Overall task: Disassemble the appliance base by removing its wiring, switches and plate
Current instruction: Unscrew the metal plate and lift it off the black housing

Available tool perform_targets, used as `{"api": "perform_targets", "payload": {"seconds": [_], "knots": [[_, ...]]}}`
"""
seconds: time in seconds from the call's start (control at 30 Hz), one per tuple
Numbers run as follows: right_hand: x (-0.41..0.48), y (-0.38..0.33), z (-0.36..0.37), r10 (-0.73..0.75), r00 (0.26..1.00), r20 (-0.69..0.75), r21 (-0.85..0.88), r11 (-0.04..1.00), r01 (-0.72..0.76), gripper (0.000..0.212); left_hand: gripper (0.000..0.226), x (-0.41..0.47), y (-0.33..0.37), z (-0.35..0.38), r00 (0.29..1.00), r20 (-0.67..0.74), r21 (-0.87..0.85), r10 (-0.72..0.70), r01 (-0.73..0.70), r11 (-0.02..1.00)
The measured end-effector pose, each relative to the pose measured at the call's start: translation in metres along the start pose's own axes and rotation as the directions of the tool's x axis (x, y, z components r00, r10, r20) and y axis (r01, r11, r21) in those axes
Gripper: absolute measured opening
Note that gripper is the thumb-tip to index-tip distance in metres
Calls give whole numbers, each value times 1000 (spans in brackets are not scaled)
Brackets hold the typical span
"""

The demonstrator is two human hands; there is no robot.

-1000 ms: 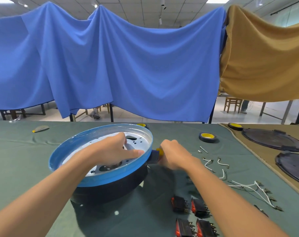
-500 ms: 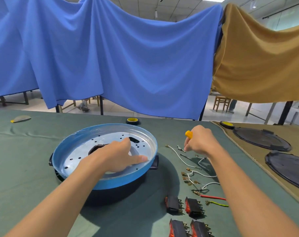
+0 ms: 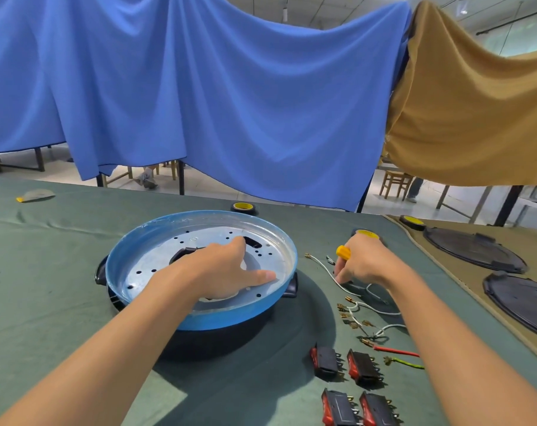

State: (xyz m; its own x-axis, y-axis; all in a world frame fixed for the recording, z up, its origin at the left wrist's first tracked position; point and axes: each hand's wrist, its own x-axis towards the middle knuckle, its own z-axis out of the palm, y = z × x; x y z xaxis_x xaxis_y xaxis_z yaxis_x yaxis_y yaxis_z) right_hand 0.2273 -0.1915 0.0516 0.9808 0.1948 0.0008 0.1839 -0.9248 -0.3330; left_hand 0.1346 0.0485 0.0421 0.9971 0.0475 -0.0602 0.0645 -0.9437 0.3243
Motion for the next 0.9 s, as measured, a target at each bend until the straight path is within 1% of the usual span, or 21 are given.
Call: {"api": "perform_targets", "payload": {"seconds": [0.37, 0.5, 0.6, 0.63, 0.7, 0.8, 0.83, 0.9], "knots": [[4, 4, 3, 18, 999, -31, -26, 999, -19, 13, 80, 3, 0, 1, 1000, 9, -17, 14, -14, 1000], [5, 5, 4, 3, 999, -48, -29, 1000, -5, 7, 79, 2, 0, 1, 1000, 18, -15, 13, -13, 1000], [4, 6, 4, 2, 999, -32, -27, 1000, -3, 6, 78, 0, 2, -1, 1000, 30, -5, 10, -10, 1000], [4, 6, 3, 7, 1000, -25, -31, 999, -8, 8, 75, -1, 3, -3, 999, 32, 3, 12, -12, 1000], [4, 5, -1, 26, 999, -34, -19, 999, -27, 19, 70, -4, 3, -10, 999, 34, 39, 24, -25, 999], [3, -4, -11, 17, 996, -86, 61, 998, -12, 37, 67, -10, 1, -24, 997, 53, 106, 59, -64, 992], [0, -10, -14, 2, 998, -62, 83, 997, 3, 40, 63, -12, 1, -28, 995, 71, 121, 74, -83, 989], [-8, -24, -19, -32, 996, 82, 152, 988, 19, 43, 52, -15, 1, -33, 988, 110, 125, 106, -120, 985]]}}
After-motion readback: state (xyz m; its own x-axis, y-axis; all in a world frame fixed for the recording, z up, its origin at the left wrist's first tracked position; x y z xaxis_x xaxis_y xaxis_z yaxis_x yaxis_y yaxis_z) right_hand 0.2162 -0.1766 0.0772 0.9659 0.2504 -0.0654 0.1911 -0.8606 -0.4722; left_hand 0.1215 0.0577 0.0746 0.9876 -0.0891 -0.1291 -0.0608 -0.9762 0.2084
